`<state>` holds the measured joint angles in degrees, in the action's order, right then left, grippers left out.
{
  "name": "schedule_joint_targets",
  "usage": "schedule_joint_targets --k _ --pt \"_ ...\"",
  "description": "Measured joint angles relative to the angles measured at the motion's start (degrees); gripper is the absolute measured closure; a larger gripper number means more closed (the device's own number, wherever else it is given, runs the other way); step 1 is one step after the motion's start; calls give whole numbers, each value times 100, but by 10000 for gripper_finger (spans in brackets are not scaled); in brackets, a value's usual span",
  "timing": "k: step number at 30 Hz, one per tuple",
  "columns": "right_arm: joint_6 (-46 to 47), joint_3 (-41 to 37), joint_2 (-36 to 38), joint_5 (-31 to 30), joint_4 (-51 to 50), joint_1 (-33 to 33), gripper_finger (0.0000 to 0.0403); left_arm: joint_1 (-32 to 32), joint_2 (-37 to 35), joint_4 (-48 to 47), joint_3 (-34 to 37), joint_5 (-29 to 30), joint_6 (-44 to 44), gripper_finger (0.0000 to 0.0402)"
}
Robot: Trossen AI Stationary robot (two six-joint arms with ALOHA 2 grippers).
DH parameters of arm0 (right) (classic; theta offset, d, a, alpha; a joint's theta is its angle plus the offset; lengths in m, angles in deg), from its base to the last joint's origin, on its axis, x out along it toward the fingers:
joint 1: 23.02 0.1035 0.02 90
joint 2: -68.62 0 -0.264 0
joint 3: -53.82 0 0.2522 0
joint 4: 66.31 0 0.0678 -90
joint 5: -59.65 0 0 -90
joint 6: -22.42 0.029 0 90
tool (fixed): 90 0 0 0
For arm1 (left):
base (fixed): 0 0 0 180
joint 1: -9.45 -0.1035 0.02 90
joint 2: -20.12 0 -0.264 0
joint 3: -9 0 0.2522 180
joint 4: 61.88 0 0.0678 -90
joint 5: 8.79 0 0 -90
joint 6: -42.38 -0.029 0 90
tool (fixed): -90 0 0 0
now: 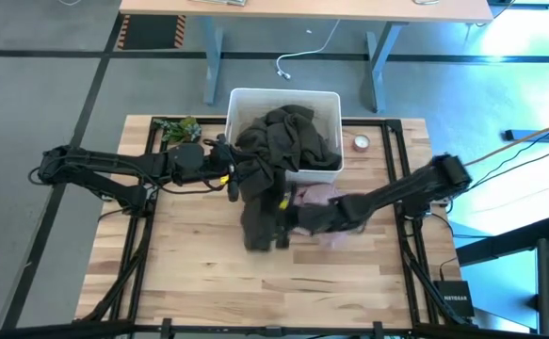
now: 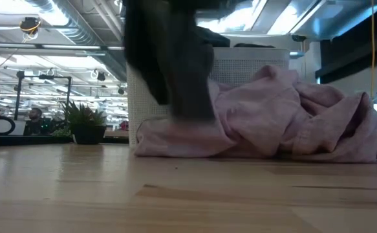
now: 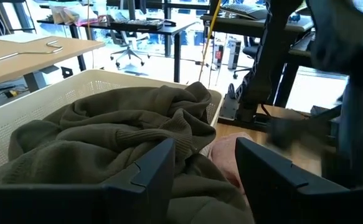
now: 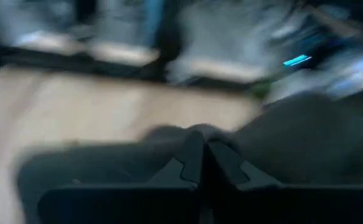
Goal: Sort clothes
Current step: Put the gray jacket in the white bin
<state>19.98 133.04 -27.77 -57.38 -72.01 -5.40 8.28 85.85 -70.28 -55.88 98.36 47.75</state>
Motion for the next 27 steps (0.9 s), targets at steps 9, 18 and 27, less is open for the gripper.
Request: schedule_joint_targets --k 9,18,27 --pt "-2617 1008 1371 -2203 -174 -405 396 0 0 13 0 0 2 237" --pt "-2861 1795 1555 -2134 -224 -1995 377 -11 -290 618 -7 321 -88 237" --pt "-1279 1802 1520 -1917 -1659 -2729 354 275 -479 538 -7 297 -134 237"
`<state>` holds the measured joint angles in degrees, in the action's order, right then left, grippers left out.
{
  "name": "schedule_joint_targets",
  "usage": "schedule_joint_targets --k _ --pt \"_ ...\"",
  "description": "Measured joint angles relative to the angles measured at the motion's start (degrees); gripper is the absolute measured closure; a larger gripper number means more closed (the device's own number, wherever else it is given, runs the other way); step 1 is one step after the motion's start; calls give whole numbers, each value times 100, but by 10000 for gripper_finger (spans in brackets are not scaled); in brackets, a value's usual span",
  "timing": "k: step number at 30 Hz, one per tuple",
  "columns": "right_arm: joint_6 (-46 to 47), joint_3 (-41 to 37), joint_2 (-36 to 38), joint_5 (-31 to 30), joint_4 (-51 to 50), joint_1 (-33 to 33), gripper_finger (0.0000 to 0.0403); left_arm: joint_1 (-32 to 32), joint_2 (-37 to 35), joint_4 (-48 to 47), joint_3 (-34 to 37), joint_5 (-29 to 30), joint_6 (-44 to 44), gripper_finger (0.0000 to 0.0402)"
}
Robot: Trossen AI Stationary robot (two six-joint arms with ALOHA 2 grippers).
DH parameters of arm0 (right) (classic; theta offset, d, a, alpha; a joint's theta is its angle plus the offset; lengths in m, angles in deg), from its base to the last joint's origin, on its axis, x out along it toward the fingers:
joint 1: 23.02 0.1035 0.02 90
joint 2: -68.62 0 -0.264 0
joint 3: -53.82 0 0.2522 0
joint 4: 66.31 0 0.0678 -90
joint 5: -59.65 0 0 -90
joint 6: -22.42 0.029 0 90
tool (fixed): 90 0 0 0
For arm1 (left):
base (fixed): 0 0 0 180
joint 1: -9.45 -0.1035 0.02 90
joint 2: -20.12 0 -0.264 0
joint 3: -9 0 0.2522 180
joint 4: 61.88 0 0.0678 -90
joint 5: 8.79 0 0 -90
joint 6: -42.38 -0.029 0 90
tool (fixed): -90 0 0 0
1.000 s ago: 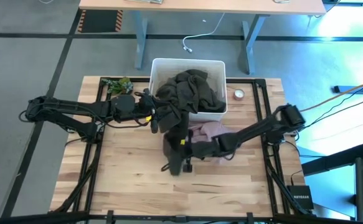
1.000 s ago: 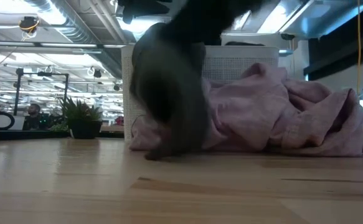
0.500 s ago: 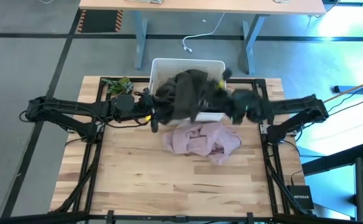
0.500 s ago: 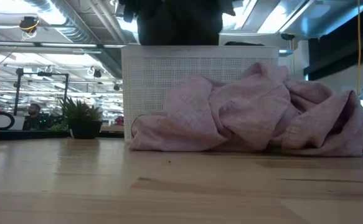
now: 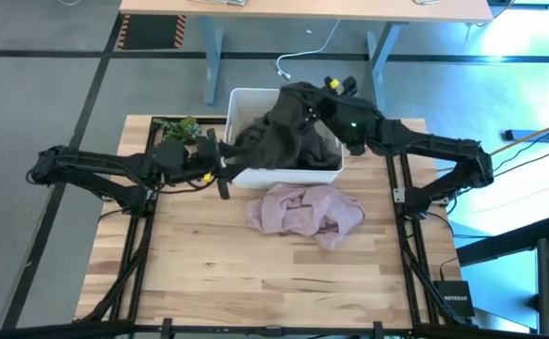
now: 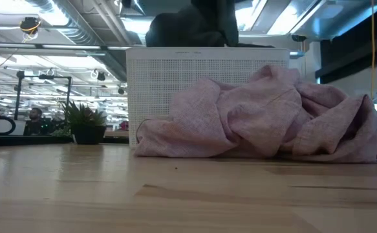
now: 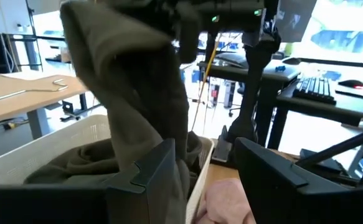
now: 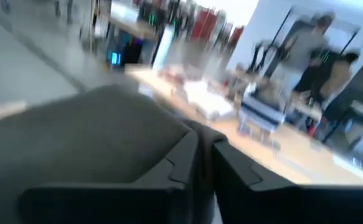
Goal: Sort clothes
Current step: Put the gray jacket in the white bin
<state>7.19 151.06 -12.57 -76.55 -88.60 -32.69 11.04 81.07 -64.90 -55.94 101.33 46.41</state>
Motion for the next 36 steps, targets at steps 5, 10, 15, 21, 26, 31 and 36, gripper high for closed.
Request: schedule_joint_targets --k 5,10,15,21,26,31,36 --pt "759 -2 -7 -1 -1353 -296 288 -2 4 -5 0 1 -37 237" --pt "933 174 19 -224 -2068 -128 232 -9 4 -11 0 2 29 237" --pt "626 498 37 -214 -2094 63 207 -17 4 -25 0 1 29 237" --pt "145 1024 35 -520 -2507 516 205 -17 4 -88 0 4 54 237" --pt "143 1276 35 -1150 -2712 832 205 -17 4 -128 0 5 187 237" --pt "697 1254 35 -1255 -3169 519 205 -19 4 -122 0 9 164 237" --pt "2190 1241 33 142 -4509 -91 205 -22 4 -187 0 11 160 237"
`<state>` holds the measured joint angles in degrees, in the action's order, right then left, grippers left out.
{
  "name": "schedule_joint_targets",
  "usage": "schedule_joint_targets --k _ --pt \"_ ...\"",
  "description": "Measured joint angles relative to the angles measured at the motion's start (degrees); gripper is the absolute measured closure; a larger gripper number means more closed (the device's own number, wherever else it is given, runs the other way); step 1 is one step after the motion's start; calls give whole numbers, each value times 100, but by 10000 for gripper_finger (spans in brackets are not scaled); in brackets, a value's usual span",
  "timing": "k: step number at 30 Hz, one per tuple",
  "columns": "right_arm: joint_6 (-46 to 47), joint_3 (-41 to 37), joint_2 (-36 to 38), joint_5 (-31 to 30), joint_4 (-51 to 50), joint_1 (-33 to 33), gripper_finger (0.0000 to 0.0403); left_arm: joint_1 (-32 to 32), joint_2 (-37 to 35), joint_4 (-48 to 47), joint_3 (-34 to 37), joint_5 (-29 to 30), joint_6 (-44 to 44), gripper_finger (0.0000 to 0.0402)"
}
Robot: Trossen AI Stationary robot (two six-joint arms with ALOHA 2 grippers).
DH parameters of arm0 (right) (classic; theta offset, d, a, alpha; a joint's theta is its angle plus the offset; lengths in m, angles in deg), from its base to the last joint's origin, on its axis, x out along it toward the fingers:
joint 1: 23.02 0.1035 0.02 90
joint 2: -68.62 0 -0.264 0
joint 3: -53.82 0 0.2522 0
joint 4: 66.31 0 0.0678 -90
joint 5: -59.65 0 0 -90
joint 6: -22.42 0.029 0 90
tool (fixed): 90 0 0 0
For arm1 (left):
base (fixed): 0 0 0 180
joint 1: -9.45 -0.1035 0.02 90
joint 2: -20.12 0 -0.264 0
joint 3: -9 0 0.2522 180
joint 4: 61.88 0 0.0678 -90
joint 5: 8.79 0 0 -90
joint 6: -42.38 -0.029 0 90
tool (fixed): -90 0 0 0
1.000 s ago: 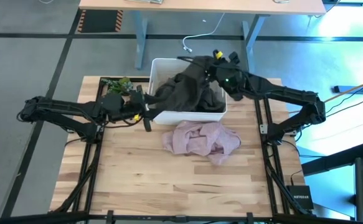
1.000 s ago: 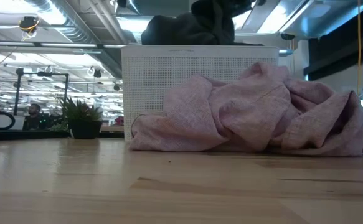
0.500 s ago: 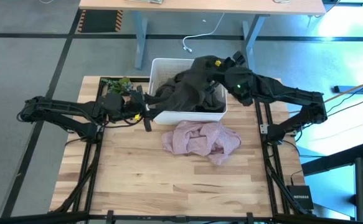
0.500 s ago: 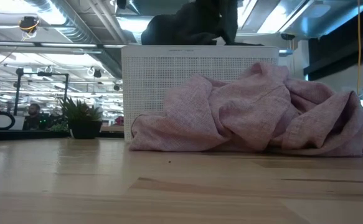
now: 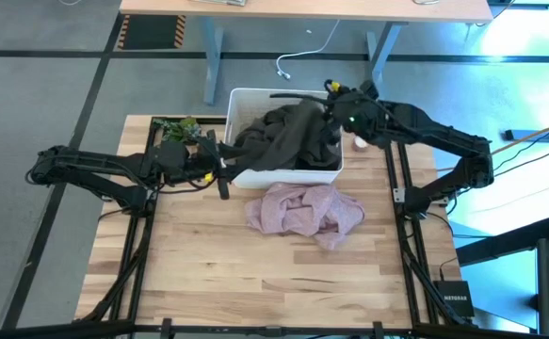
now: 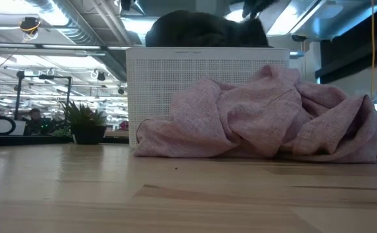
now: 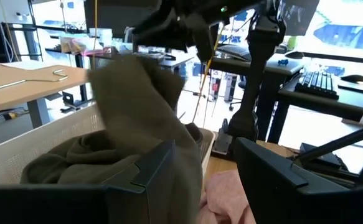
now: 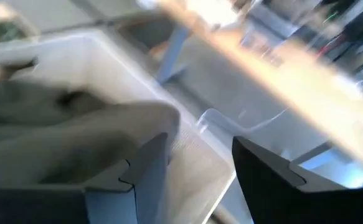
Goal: Sort clothes
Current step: Put the gray jacket in the white bin, then put the pink shirt in the white bin
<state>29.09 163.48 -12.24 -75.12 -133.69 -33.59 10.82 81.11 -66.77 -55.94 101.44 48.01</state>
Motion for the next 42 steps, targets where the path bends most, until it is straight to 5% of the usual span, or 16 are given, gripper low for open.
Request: schedule_joint_targets --k 6,13,23,32,42 --pt "499 43 38 920 -982 47 205 0 0 -110 2 0 0 237" --pt "1184 43 206 2085 -1613 1260 205 0 0 -119 2 -2 16 237" --pt "1604 -2161 203 1220 -439 3202 205 0 0 -402 4 -9 157 237" --pt "1369 -4145 175 1623 1484 2785 205 -7 0 -341 4 -7 -27 237" --pt "1368 -4248 187 1680 1761 2427 205 -35 0 -399 4 -4 -1 237"
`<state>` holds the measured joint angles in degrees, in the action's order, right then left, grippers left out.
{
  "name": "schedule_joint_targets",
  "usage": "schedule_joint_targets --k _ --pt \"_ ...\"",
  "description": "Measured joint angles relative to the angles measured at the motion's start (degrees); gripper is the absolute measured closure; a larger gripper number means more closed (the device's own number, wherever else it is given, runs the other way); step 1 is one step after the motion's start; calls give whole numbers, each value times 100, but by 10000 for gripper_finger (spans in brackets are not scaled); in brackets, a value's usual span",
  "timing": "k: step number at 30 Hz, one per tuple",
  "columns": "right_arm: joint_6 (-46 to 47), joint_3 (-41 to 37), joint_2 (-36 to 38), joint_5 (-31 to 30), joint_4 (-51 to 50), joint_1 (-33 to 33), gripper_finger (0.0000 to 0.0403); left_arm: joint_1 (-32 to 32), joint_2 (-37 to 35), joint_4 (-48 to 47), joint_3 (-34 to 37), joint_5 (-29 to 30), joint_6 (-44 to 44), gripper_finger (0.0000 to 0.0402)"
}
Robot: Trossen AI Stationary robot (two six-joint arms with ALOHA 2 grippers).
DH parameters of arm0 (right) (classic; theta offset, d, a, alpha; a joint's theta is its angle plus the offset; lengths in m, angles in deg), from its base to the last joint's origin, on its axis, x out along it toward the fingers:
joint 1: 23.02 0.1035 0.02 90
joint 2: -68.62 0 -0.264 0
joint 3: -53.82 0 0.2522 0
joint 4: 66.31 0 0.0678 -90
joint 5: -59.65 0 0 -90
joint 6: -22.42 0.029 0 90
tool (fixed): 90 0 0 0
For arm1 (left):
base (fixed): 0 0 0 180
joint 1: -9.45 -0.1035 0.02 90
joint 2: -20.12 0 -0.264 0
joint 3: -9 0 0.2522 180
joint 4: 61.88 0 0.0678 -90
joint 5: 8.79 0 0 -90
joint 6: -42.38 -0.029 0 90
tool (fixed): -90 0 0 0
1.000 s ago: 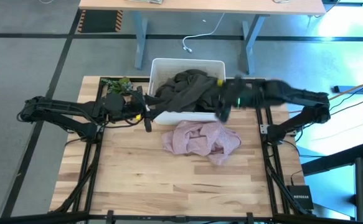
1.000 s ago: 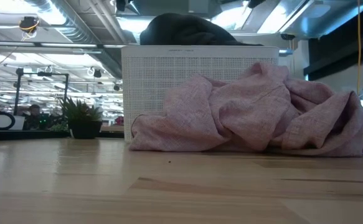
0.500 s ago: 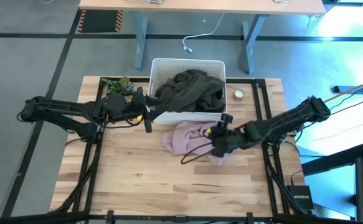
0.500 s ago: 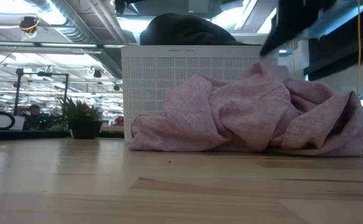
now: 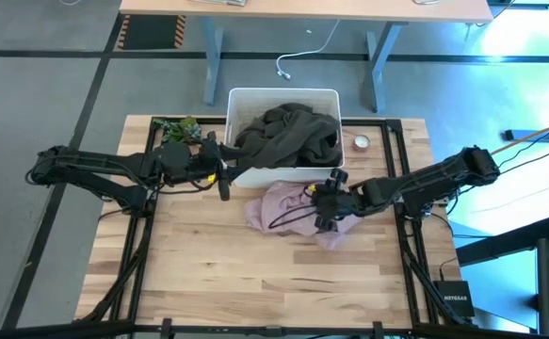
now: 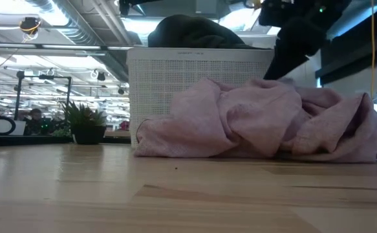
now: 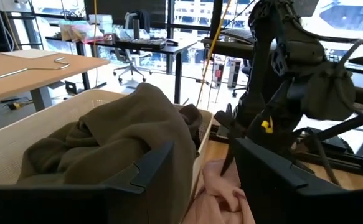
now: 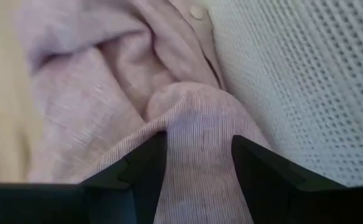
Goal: Sort clothes
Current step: Put the pink shirt in the white bin
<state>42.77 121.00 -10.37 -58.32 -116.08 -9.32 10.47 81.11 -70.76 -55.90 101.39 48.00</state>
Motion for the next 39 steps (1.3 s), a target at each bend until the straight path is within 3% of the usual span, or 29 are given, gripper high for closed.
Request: schedule_joint_targets --k 5,11,16,21,25,29,39 --pt "33 211 1 235 9 23 189 0 0 0 0 -1 32 237" --pt "-105 272 -105 312 69 12 106 0 0 2 0 -1 62 237" --pt "-132 272 -816 301 93 12 46 0 0 -1 0 0 62 237" --pt "-132 272 -1834 254 309 14 30 1 0 -13 0 -2 50 237" --pt "-70 300 -2522 173 489 29 47 0 0 -4 0 -2 42 237" --pt "70 333 -2915 74 908 25 92 0 0 6 0 -2 42 237" --pt "22 298 -3046 557 2295 172 278 13 0 -19 0 -4 156 237"
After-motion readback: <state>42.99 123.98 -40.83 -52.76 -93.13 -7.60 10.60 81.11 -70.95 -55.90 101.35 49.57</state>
